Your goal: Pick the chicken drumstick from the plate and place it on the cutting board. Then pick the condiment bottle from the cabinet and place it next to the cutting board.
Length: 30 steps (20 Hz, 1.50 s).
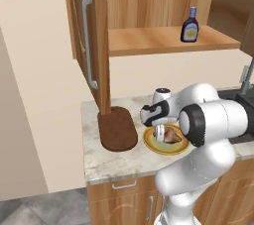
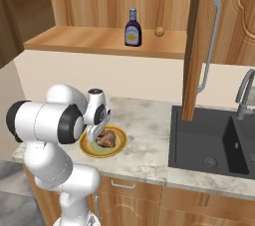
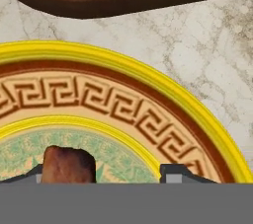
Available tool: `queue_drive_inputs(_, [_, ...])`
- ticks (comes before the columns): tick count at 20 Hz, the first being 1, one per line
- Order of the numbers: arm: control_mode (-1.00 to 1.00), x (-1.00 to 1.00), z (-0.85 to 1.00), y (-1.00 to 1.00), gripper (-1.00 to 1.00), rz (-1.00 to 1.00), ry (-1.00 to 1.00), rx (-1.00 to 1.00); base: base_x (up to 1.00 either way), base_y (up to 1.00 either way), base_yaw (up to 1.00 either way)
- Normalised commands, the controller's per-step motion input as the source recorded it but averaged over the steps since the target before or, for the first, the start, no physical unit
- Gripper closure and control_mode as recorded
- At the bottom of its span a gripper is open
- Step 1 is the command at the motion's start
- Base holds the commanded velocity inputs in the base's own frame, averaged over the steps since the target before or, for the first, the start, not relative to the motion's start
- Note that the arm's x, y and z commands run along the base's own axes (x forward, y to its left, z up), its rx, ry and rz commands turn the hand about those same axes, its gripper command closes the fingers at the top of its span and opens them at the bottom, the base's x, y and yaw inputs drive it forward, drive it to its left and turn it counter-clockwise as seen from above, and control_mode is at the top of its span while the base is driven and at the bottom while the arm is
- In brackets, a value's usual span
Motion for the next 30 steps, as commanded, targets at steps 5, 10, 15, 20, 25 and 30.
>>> queue_drive_inputs(5, [-1.0,0.0,-0.02,0.0,1.0,0.01,0.0,0.0,0.0,0.0,0.0])
queue_drive_inputs(10, [-1.0,-0.12,0.01,0.0,1.0,0.06,0.0,0.0,0.0,0.0,0.0])
queue_drive_inputs(15, [-1.0,-0.24,0.06,0.0,1.0,0.1,0.01,-0.01,0.0,0.0,0.0])
queue_drive_inputs(20, [-1.0,-0.21,0.14,0.0,1.0,0.09,0.04,-0.05,0.0,0.0,0.0])
queue_drive_inputs(25, [-1.0,-0.05,0.25,0.0,1.0,0.07,0.04,-0.05,0.0,0.0,0.0])
queue_drive_inputs(30, [-1.0,0.0,0.29,0.0,1.0,0.04,0.01,-0.01,0.0,0.0,0.0])
